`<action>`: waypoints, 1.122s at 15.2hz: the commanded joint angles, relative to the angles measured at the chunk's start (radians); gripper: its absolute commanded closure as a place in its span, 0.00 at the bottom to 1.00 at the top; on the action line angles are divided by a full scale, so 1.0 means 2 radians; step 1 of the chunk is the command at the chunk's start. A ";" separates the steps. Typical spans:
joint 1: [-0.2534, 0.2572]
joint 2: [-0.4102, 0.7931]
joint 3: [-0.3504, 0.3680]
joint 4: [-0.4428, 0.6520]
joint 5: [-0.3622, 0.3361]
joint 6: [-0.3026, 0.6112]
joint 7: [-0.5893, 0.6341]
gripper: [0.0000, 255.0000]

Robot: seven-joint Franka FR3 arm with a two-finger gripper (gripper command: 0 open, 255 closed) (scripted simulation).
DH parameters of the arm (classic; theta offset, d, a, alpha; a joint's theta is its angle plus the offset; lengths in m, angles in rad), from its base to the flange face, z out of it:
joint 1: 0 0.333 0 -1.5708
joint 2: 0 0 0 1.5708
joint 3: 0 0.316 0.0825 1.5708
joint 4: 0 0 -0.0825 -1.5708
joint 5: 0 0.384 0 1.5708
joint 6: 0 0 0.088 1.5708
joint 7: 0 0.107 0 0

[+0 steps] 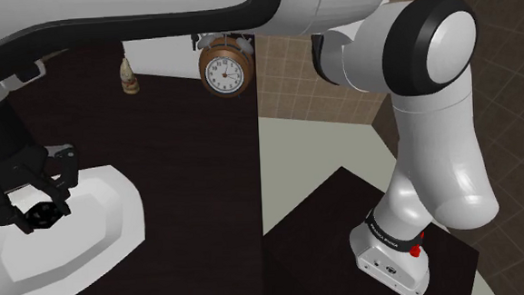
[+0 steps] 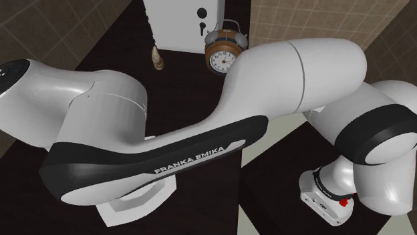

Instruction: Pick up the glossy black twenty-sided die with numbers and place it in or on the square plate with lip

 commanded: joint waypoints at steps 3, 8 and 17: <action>-0.006 -0.003 0.000 -0.024 0.001 0.020 0.000 1.00; -0.006 -0.003 0.000 -0.024 0.001 0.020 0.000 1.00; 0.006 0.006 -0.001 0.026 -0.002 -0.020 -0.002 0.00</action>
